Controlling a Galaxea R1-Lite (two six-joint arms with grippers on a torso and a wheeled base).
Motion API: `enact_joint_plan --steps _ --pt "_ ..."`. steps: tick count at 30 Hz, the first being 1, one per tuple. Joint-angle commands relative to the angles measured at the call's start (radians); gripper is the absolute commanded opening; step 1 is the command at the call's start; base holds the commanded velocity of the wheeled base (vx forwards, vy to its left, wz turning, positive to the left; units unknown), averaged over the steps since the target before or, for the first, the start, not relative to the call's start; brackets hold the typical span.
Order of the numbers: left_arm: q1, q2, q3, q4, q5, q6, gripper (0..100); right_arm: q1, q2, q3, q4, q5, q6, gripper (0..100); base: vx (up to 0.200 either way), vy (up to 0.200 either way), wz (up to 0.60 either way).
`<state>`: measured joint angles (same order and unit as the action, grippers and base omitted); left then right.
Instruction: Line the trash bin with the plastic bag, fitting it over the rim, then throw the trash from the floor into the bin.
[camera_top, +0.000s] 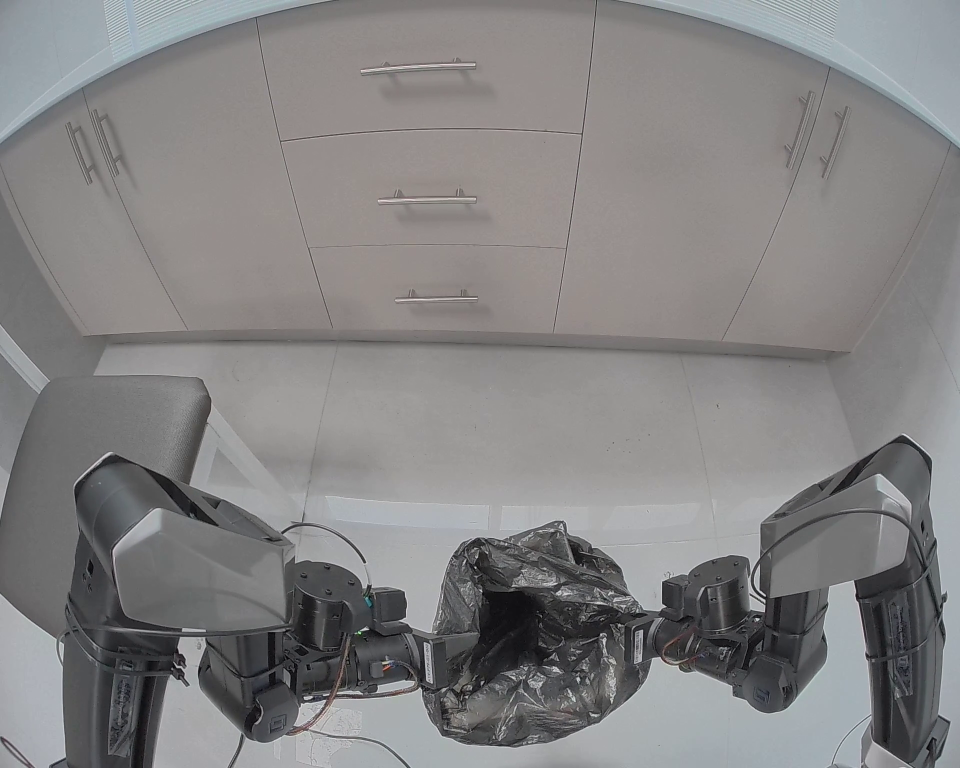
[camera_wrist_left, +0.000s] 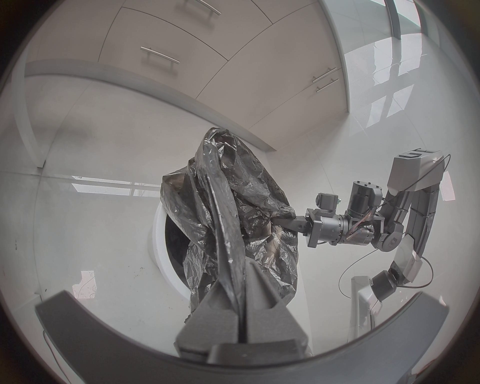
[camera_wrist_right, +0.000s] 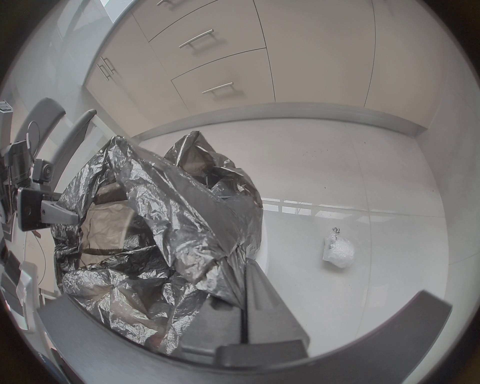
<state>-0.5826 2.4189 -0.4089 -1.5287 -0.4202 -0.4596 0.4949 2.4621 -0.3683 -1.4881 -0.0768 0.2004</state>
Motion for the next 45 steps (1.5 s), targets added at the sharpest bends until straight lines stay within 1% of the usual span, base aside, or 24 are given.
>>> enact_joint_plan --steps 1,11,17,19,23,31,45 --pt "0.000 0.005 0.001 -0.001 0.000 -0.001 0 -0.012 0.005 -0.017 0.000 0.000 -0.007 0 0.000 0.000 0.00" --pt "-0.003 -0.001 0.010 -0.001 0.003 -0.002 0 -0.030 0.005 -0.024 0.000 -0.004 -0.013 0 0.000 0.000 0.00" --pt "-0.003 0.002 0.009 -0.001 0.003 -0.004 0 -0.027 0.001 -0.021 -0.006 -0.004 -0.013 0 0.000 0.000 0.00" --pt "-0.003 -0.001 0.010 -0.001 0.003 -0.004 0 -0.027 0.012 -0.015 -0.043 -0.004 -0.015 0 0.000 0.000 0.00" --pt "-0.003 -0.001 0.010 -0.001 0.003 -0.007 0 -0.029 0.018 -0.003 -0.063 -0.004 -0.013 0 0.000 0.000 0.00" --pt "-0.003 -0.003 0.010 -0.001 0.003 -0.005 0 -0.030 0.011 0.015 -0.066 -0.004 -0.013 0 0.000 0.000 0.00" --pt "-0.002 -0.004 0.009 0.001 0.001 -0.007 0 -0.030 0.054 0.014 -0.083 -0.003 -0.015 0 0.000 0.000 0.00"
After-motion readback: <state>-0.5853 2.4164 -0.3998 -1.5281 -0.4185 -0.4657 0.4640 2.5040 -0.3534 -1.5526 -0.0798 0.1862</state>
